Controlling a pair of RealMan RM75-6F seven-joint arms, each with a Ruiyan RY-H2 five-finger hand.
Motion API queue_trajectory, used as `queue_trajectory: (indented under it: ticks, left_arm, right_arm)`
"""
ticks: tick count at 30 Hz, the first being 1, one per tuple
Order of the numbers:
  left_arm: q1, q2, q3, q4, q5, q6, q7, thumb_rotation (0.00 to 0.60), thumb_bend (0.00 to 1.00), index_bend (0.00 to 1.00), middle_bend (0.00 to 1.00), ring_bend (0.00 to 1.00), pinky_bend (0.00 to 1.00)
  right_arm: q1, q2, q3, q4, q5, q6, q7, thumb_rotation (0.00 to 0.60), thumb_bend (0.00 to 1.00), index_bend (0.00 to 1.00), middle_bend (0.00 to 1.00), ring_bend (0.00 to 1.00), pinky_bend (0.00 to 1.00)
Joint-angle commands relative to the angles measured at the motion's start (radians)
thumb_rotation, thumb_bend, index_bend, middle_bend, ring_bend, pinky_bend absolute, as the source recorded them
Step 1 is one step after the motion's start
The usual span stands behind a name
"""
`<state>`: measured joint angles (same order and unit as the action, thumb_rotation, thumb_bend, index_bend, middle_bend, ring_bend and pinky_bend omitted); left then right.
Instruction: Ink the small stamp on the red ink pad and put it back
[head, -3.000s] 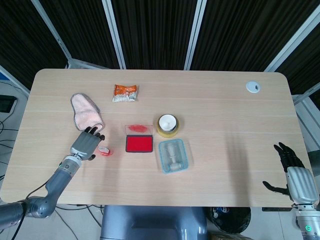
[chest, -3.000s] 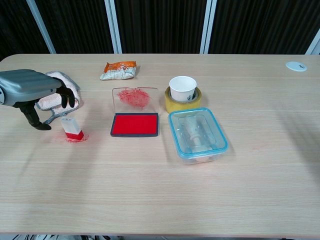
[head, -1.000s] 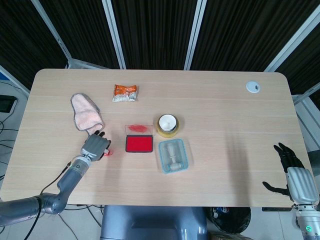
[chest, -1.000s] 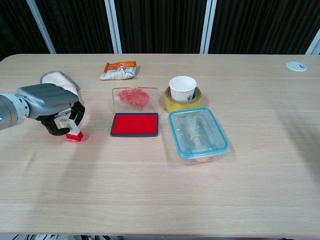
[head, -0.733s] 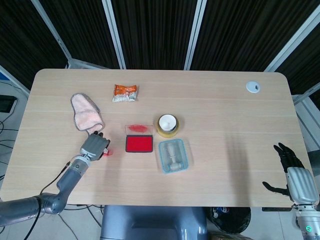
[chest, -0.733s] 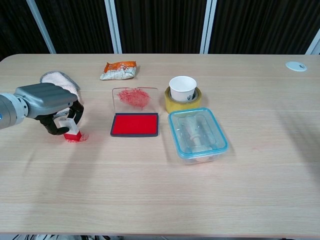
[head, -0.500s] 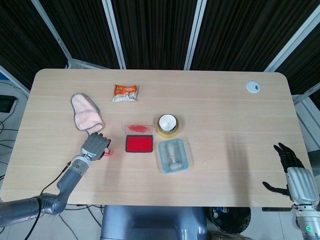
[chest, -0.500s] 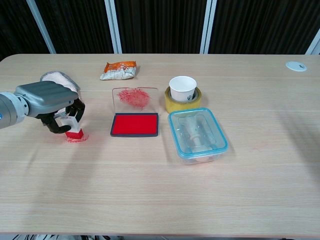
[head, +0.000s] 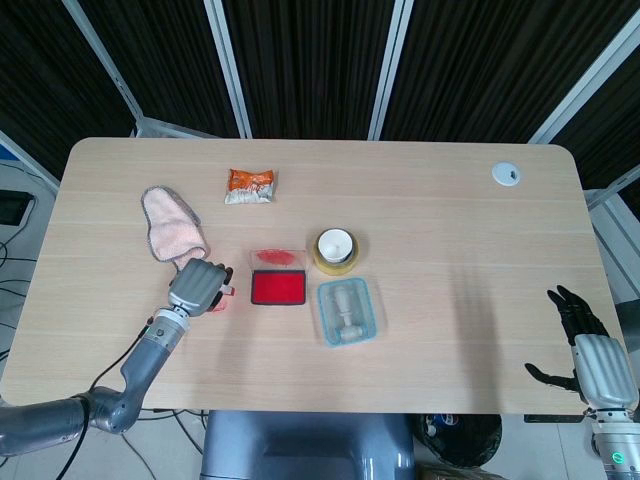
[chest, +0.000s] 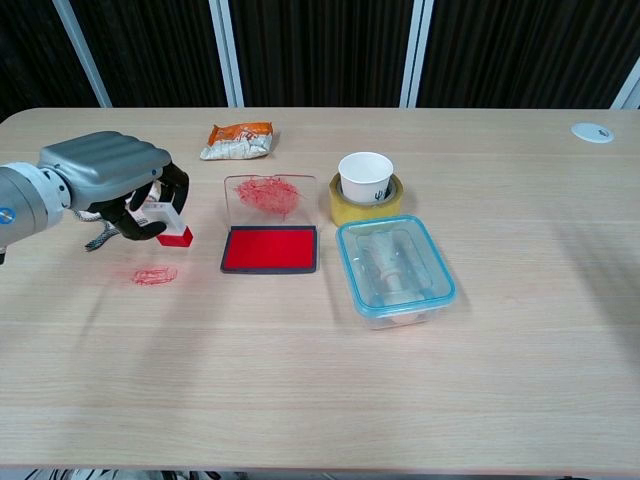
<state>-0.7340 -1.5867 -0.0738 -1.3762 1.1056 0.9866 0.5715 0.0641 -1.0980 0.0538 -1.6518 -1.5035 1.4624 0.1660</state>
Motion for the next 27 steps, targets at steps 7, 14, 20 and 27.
queue_trajectory:
  ticks: [7, 14, 20, 27]
  left_arm:
    - [-0.022, -0.078, -0.075, -0.017, -0.116, 0.023, 0.07, 0.6, 0.58, 0.73, 0.74, 0.57, 0.63]
    - [-0.094, -0.142, -0.142, -0.034, -0.293, 0.041, 0.25, 0.6, 0.58, 0.73, 0.74, 0.57, 0.63]
    - [-0.14, -0.174, -0.161, -0.04, -0.394, 0.066, 0.353, 0.6, 0.58, 0.73, 0.74, 0.58, 0.63]
    - [-0.182, -0.203, -0.168, -0.028, -0.47, 0.083, 0.423, 0.6, 0.58, 0.73, 0.74, 0.58, 0.63]
  right_arm:
    - [0.001, 0.001, -0.002, -0.003, 0.002, -0.006, 0.006, 0.6, 0.11, 0.0, 0.0, 0.0, 0.18]
    - [0.002, 0.006, -0.001, -0.008, 0.007, -0.012, 0.015, 0.6, 0.11, 0.0, 0.0, 0.0, 0.18]
    - [0.003, 0.009, -0.001, -0.01, 0.009, -0.016, 0.024, 0.6, 0.11, 0.0, 0.0, 0.0, 0.18]
    - [0.004, 0.011, -0.002, -0.011, 0.008, -0.019, 0.031, 0.6, 0.11, 0.0, 0.0, 0.0, 0.18]
